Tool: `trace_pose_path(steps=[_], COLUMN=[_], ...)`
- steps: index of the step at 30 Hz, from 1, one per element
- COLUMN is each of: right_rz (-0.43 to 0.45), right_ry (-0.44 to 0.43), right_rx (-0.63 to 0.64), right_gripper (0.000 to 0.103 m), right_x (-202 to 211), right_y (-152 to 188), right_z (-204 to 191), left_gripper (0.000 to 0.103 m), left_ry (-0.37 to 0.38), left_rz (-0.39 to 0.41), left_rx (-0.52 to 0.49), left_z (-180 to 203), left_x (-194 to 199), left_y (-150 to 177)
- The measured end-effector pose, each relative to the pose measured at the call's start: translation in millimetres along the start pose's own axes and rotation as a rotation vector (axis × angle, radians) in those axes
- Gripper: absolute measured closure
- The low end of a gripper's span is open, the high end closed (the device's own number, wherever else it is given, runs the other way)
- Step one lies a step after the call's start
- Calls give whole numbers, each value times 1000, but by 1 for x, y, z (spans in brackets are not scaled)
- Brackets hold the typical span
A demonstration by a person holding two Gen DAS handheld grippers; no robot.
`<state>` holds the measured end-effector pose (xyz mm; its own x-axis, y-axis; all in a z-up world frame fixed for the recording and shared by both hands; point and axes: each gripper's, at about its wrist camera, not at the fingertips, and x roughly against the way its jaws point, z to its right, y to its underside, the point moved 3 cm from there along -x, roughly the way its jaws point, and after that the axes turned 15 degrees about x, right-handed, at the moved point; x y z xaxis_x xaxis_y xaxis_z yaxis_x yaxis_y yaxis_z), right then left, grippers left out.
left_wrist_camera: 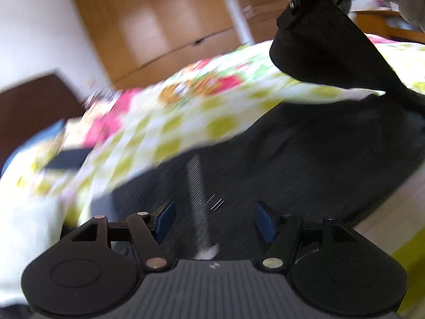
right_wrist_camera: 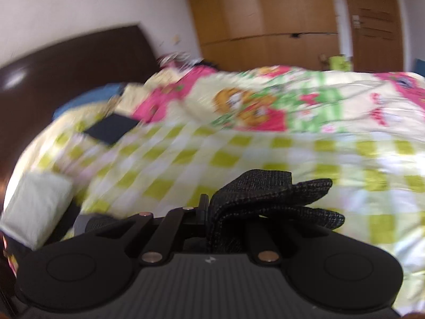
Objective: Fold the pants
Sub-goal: 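Carry the held leg end over toward the waistband with the right tool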
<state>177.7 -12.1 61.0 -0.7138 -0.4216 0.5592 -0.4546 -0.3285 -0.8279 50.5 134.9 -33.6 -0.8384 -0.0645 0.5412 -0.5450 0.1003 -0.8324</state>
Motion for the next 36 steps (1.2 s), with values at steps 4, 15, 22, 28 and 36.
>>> trace_pose_path(steps=[4,15,22,28,36], right_rz=[-111,-182,-121,-100,-24], right_ry=[-55,40,12,88,92], right_rx=[148,469,253,338,673], right_gripper=[96,88,72,92,96], right_x=[-43,-62,-57,-57,-61], right_y=[15,38,16,6,-1], right_z=[-64,-112,-99,-116,-174], left_gripper=[23,21,21,21,21], left_ry=[20,71,100,68,-77], left_rz=[-25,-30,-30,16,-30], left_rx=[129,214,262,296,327], left_z=[-26,-39,-45,-53,-66], left_x=[-4,-7,-7,0,-11], left_y=[7,11,12,12,15])
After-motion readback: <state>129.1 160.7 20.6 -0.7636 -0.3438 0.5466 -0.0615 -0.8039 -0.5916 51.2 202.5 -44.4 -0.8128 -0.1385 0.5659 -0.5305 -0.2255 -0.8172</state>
